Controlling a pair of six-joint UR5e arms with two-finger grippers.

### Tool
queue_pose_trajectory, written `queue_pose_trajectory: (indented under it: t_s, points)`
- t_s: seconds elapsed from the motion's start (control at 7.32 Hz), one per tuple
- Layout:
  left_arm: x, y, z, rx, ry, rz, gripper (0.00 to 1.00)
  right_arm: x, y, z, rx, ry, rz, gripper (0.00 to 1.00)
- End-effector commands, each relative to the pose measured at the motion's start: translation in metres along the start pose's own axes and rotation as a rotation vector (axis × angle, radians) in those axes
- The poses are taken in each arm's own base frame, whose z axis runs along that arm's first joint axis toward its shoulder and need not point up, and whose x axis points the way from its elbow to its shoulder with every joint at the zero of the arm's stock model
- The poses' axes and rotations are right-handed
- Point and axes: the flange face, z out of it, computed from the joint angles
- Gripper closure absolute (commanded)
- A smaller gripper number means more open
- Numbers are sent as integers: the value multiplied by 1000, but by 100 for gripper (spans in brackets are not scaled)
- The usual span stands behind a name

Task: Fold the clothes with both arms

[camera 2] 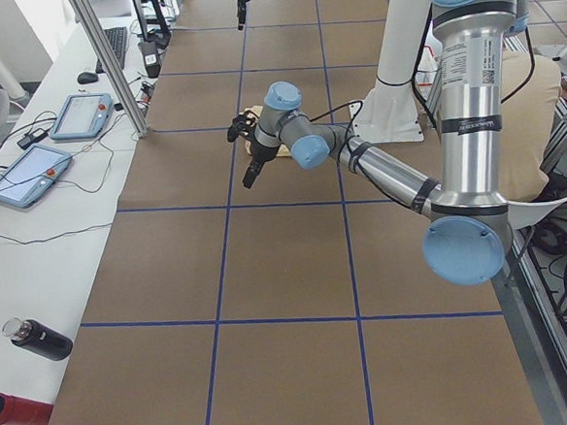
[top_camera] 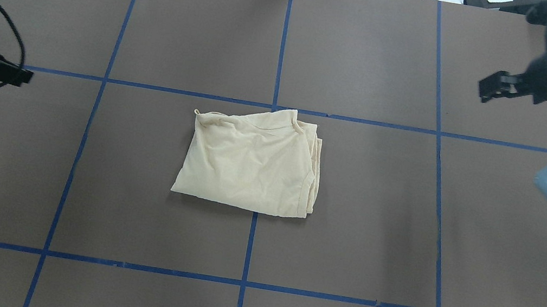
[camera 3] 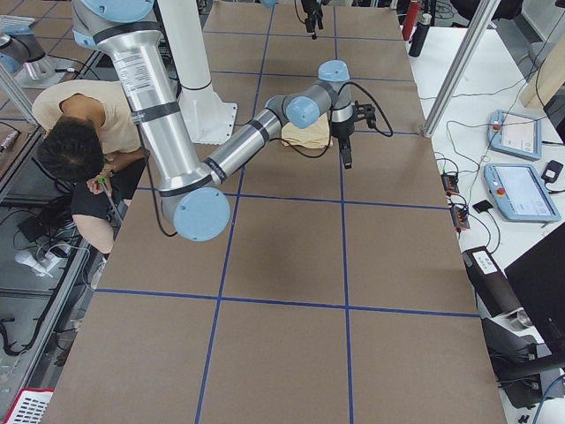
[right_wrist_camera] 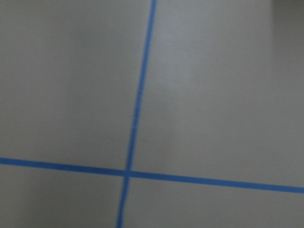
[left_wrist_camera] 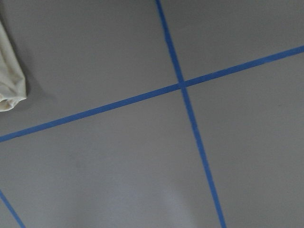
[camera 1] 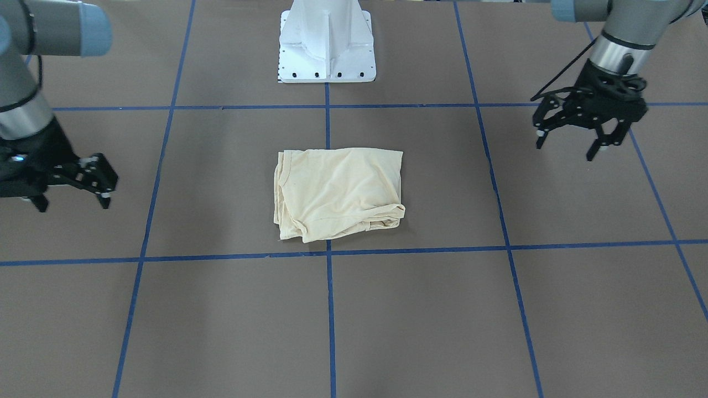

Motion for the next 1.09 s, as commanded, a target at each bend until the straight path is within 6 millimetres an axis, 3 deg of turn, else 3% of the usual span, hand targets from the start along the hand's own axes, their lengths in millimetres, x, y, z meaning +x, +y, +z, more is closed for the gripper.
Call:
queue_pose_trajectory:
  t_s: [0.0,0.14,0.27,0.41,0.55,0.68,0.96]
  points:
    - [-125,36,-44,-22,-88,155,0,164,60,-5,-92,23,-109,0]
    - [-183,61,-65,-31,-116,177,0,220,97,-3,-118,34,-153,0]
    - [-226,81,-81,-30,-144,167,0,263,137,-6,-140,-33,-65,0]
    - [-252,109,-64,-80,-109,91,0,307,174,2,-175,-165,79,0]
    - [-279,133,-36,-132,-78,39,0,334,206,3,-165,-191,97,0]
    - [-288,139,-36,-136,-87,18,0,350,218,4,-156,-74,65,0]
    - [-295,149,-40,-144,-86,-22,0,358,217,8,-169,-21,83,0]
